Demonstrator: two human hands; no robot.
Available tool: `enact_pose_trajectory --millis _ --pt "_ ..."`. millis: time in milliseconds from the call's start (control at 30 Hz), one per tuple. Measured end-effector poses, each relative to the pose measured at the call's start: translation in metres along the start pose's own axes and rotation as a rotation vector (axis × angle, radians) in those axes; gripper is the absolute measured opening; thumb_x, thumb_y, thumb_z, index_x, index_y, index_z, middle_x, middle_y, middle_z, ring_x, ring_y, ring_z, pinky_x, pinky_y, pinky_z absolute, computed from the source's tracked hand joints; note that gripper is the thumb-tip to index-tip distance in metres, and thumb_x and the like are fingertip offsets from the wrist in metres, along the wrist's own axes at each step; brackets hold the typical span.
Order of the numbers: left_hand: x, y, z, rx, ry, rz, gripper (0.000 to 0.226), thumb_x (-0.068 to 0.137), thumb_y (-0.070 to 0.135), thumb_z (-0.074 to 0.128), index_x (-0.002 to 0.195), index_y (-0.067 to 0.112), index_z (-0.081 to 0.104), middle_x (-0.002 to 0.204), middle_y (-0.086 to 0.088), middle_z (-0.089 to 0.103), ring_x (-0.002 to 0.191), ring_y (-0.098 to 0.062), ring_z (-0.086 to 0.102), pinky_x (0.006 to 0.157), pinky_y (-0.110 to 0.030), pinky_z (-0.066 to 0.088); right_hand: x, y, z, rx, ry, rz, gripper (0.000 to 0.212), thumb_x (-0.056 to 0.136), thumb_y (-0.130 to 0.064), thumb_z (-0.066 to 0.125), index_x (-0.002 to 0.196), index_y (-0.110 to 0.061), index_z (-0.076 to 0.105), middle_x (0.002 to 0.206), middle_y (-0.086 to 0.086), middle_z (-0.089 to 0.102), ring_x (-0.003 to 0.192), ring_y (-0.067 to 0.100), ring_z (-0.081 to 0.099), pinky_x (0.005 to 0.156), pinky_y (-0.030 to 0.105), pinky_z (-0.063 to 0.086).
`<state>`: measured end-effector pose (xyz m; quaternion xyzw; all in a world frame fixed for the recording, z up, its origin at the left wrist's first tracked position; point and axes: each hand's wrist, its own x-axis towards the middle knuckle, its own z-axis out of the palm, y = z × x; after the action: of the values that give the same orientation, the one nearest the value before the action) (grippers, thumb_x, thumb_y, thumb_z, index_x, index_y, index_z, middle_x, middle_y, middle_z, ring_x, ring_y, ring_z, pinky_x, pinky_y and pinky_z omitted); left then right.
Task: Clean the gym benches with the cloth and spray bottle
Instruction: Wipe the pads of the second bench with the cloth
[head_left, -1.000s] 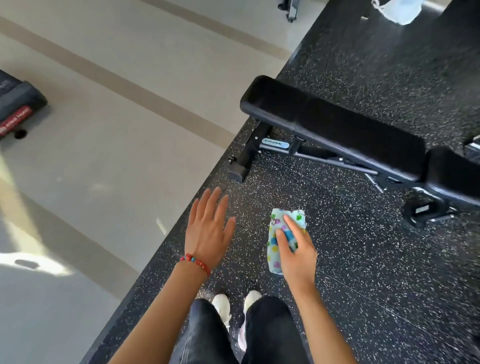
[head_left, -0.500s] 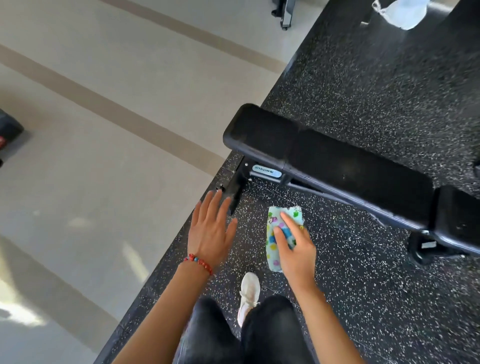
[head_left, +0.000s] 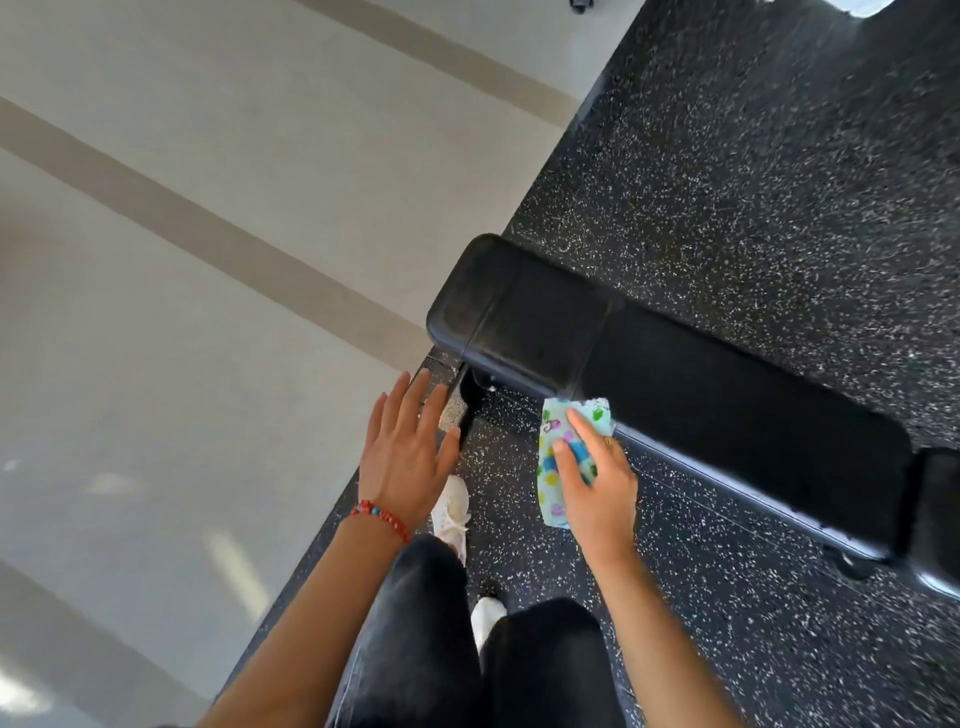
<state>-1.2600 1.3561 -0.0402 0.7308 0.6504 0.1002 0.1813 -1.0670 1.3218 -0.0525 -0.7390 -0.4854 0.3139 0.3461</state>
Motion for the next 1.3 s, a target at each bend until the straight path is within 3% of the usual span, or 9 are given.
enact_pose_trajectory --millis 300,467,533,667,833,1000,1100,1200,1300 --pt "0.126 -0.031 0.059 0.066 -0.121 0.065 0.053 0.092 0.036 0.028 0.128 0.002 0.05 0.135 -0.022 0.048 0.126 -0.042 0.041 0.105 -0.051 0.022 0.109 0.038 0.054 -0.068 -0.023 0.068 0.036 0.088 -0.021 0.059 0.123 -0.029 0.057 0.113 0.006 0.057 0.099 0.019 0.059 0.086 0.032 0.048" --pt "0.172 -0.047 0.123 0.05 -0.134 0.049 0.054 0.091 0.034 0.029 0.125 -0.001 0.051 0.133 -0.024 0.049 0.125 -0.044 0.041 0.102 -0.056 0.029 0.162 0.083 0.08 -0.119 -0.03 0.008 0.036 0.088 -0.02 0.06 0.123 -0.024 0.057 0.103 0.005 0.056 0.085 0.01 0.056 0.076 0.02 0.046" --pt "0.185 -0.056 0.152 0.039 -0.131 0.03 0.054 0.091 0.033 0.029 0.125 -0.003 0.051 0.132 -0.026 0.049 0.125 -0.044 0.041 0.102 -0.056 0.029 0.181 0.103 0.09 -0.146 -0.058 -0.015 0.036 0.087 -0.02 0.061 0.123 -0.024 0.058 0.1 0.006 0.056 0.084 0.014 0.058 0.074 0.025 0.048" --pt "0.201 -0.074 0.203 0.042 -0.089 0.004 0.053 0.09 0.03 0.034 0.128 -0.003 0.049 0.135 -0.025 0.046 0.127 -0.043 0.039 0.105 -0.054 0.027 0.209 0.138 0.112 -0.256 -0.091 -0.132 0.036 0.085 -0.017 0.065 0.121 -0.021 0.06 0.096 0.012 0.057 0.082 0.027 0.062 0.067 0.037 0.053" --pt "0.217 -0.083 0.245 0.022 0.001 -0.04 0.052 0.092 0.029 0.035 0.135 0.001 0.042 0.143 -0.02 0.037 0.134 -0.038 0.029 0.109 -0.053 0.022 0.234 0.169 0.143 -0.509 -0.155 -0.387 0.029 0.084 -0.022 0.065 0.112 -0.015 0.066 0.076 0.017 0.056 0.06 0.031 0.057 0.046 0.036 0.052" --pt "0.222 -0.079 0.261 0.06 0.06 -0.067 0.05 0.091 0.024 0.037 0.134 0.0 0.041 0.143 -0.022 0.037 0.133 -0.04 0.03 0.108 -0.056 0.02 0.247 0.177 0.149 -0.579 -0.142 -0.514 0.032 0.087 -0.029 0.05 0.11 -0.014 0.067 0.069 0.016 0.053 0.052 0.028 0.052 0.041 0.03 0.049" --pt "0.222 -0.078 0.265 0.063 0.092 -0.082 0.049 0.092 0.023 0.037 0.134 -0.001 0.041 0.143 -0.022 0.037 0.134 -0.039 0.029 0.109 -0.055 0.017 0.266 0.169 0.151 -0.586 -0.149 -0.518 0.032 0.086 -0.027 0.053 0.111 -0.014 0.067 0.072 0.019 0.055 0.056 0.033 0.054 0.043 0.034 0.05" --pt "0.222 -0.079 0.27 0.079 0.129 -0.077 0.049 0.092 0.023 0.036 0.135 0.0 0.04 0.144 -0.02 0.036 0.134 -0.035 0.027 0.11 -0.052 0.015 0.316 0.152 0.164 -0.533 -0.078 -0.394 0.031 0.086 -0.025 0.06 0.117 -0.017 0.063 0.09 0.023 0.056 0.077 0.039 0.057 0.056 0.039 0.048" --pt "0.222 -0.08 0.273 0.093 0.149 -0.072 0.049 0.093 0.024 0.035 0.136 0.001 0.039 0.144 -0.02 0.036 0.135 -0.034 0.027 0.111 -0.05 0.014 0.359 0.142 0.18 -0.56 0.013 -0.338 0.034 0.09 -0.03 0.054 0.123 -0.024 0.057 0.101 0.018 0.056 0.089 0.034 0.055 0.064 0.038 0.044"
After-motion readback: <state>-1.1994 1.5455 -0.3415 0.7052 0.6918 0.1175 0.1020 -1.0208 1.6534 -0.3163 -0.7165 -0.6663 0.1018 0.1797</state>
